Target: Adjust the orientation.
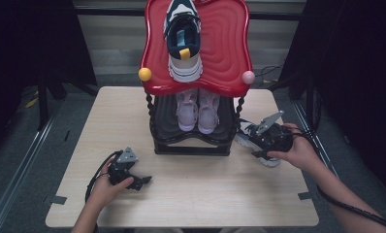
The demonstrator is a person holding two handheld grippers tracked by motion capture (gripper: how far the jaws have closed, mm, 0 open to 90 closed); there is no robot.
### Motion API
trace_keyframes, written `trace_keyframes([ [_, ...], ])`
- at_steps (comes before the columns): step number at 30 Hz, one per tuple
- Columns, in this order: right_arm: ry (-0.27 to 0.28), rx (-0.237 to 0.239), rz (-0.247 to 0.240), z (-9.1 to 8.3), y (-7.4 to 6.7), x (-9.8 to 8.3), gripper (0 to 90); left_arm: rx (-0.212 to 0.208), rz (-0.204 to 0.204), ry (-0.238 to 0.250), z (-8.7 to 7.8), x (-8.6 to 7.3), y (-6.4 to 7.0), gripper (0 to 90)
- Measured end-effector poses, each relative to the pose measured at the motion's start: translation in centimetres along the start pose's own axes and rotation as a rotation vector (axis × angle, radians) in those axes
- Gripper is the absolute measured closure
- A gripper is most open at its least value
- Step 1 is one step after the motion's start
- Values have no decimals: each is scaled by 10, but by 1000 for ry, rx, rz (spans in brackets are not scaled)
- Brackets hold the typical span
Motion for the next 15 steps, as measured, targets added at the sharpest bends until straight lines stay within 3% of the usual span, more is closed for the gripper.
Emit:
trace_keyframes([
  [2,-22,-2,-1,2,3,-5,367,-1,0,-1,0,0,0,9],
  [5,-3,-3,7,0,8,-5,439,1,3,-2,0,0,0,9],
  [15,-73,-64,-56,-5,26,-12,428,2,-4,6,0,0,1,9],
])
Point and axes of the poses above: each handheld gripper's, and its own axes: z roughly forward along the jaws, x roughly out of its top, y roughly to its right, the point moved 10 cm from there along z, roughly forward along the jaws, and after that the axes turned 13 degrees about y, right-handed, at the moved point
